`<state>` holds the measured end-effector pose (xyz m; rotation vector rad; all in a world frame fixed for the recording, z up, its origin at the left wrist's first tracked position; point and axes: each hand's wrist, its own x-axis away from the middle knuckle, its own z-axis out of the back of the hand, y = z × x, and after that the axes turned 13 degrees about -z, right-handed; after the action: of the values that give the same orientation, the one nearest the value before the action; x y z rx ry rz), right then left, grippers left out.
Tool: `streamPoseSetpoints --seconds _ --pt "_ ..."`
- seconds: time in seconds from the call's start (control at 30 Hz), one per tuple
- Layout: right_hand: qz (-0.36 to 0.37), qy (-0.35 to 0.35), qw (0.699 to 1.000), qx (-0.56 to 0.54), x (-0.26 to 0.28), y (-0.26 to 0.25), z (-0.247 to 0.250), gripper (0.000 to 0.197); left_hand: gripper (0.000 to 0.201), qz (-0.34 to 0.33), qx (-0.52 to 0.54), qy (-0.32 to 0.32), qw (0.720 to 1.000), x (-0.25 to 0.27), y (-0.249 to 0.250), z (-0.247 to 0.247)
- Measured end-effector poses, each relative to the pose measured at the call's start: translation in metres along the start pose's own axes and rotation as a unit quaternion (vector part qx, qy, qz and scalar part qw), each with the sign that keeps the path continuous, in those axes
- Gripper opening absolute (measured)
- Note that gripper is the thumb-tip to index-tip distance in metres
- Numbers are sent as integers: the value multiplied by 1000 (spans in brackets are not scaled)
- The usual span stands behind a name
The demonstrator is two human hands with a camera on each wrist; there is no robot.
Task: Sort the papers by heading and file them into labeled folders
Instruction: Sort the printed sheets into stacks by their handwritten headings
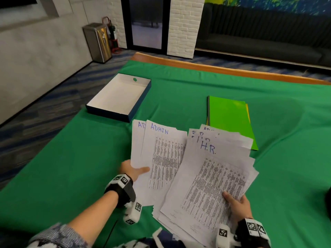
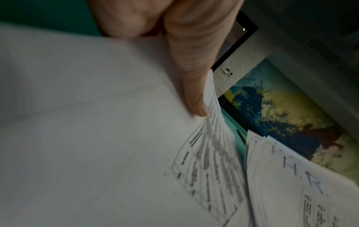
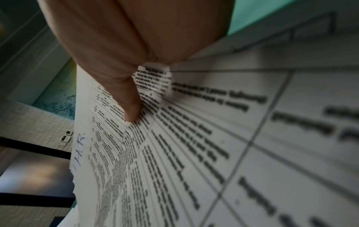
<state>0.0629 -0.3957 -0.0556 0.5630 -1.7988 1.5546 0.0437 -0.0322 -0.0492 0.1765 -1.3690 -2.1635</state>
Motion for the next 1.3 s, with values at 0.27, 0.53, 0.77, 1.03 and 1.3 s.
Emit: streamPoseSetpoints --seconds 0.27,0.53,0.77,1.03,1.3 --pt "-11 -1 1000 -13 6 2 -2 22 38 -24 -71 42 996 -20 -13 1" --pt "-11 -3 1000 -23 11 0 -4 20 42 28 3 66 997 -23 -12 8" --pt "-6 -4 1000 -24 19 2 2 23 30 43 56 85 994 -17 -4 8" --pt "3 -3 1000 -5 16 6 8 60 36 3 95 95 991 -20 -4 5" --pt "-14 -18 1000 -8 22 -3 -1 22 28 -5 -12 49 999 -27 -1 6"
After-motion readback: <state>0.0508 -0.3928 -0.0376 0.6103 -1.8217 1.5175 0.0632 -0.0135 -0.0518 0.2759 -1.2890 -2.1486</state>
